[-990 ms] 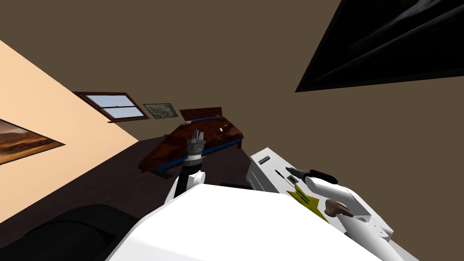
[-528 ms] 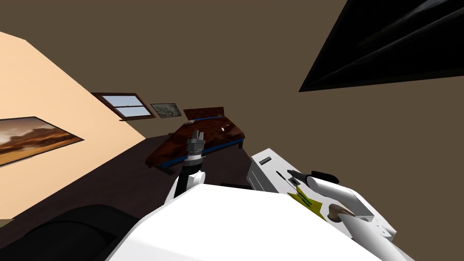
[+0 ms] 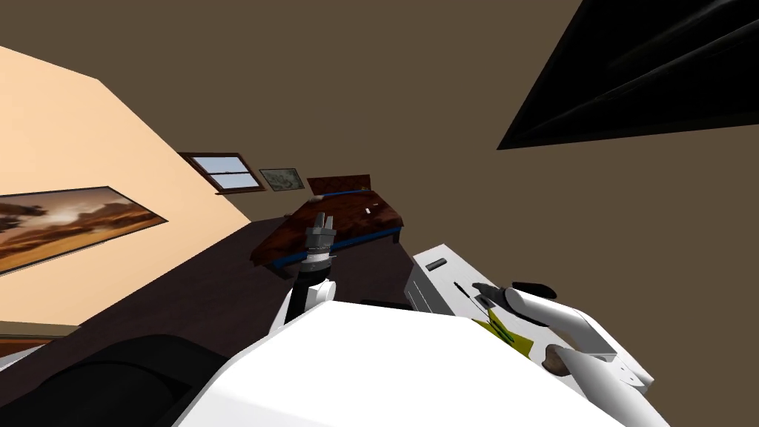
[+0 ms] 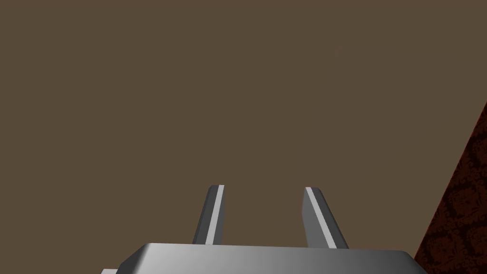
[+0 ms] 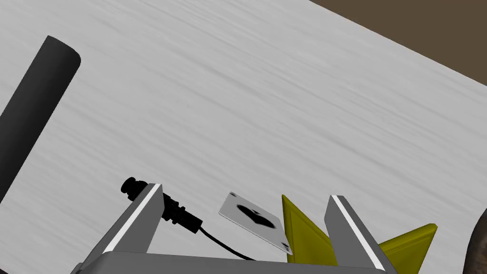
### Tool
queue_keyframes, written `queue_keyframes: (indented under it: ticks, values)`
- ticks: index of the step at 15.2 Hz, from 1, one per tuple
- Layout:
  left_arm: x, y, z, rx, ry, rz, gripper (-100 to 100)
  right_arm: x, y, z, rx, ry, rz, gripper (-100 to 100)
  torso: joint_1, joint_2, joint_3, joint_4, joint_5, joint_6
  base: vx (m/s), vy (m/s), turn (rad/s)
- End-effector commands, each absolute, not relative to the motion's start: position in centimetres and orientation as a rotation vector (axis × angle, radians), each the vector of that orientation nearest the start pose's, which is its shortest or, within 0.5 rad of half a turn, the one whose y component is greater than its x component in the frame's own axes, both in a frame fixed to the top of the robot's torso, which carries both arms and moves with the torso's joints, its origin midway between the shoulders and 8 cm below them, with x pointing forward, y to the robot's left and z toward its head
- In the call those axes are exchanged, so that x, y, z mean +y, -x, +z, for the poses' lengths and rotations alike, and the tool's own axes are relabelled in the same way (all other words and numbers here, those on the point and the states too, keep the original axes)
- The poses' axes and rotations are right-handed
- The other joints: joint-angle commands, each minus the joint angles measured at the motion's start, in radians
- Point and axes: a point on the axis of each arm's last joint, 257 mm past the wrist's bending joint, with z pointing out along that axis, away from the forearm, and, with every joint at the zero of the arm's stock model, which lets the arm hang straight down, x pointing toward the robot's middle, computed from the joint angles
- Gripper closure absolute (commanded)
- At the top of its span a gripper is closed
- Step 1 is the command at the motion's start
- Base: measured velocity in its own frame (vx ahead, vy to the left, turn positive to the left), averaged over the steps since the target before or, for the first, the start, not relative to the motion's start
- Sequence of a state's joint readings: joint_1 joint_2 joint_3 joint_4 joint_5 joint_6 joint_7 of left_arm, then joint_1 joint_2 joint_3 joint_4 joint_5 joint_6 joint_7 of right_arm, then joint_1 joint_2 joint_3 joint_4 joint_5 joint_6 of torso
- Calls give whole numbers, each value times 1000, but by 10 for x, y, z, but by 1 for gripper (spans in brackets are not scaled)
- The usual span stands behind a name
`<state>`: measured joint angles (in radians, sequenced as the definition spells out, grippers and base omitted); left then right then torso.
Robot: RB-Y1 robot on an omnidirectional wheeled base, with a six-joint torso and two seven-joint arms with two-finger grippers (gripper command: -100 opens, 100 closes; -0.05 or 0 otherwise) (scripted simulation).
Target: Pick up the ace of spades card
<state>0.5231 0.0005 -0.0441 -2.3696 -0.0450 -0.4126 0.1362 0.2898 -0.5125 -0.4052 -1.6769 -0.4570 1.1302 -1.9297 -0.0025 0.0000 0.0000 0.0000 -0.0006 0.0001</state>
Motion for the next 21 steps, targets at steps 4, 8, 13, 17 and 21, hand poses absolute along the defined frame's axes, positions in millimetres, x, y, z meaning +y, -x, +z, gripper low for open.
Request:
queue_keyframes:
  ticks: [4, 8, 13, 17, 21]
  values:
    - [262, -341, 40, 614, 705, -1430, 0, -549, -263, -406, 1306, 2890, -645, -100, 0, 0, 0, 0, 0, 0, -17, -19, 77]
    - [262, -341, 40, 614, 705, -1430, 0, -547, -252, -412, 1429, 2822, -554, -100, 1, 0, 0, 0, 0, 0, -13, -16, 64]
    - [262, -341, 40, 614, 705, -1430, 0, -546, -249, -429, 1408, 2831, -559, -100, 1, -3, -2, -1, 0, 0, 21, -12, -14]
    - [262, -341, 40, 614, 705, -1430, 0, -546, -250, -429, 1408, 2831, -559, 100, 2, -4, -2, -1, 0, 0, 34, -2, -16]
    - [262, -341, 40, 614, 705, -1430, 0, -547, -251, -418, 1419, 2827, -558, 100, 2, -2, -1, 0, 0, 0, -8, 2, 15]
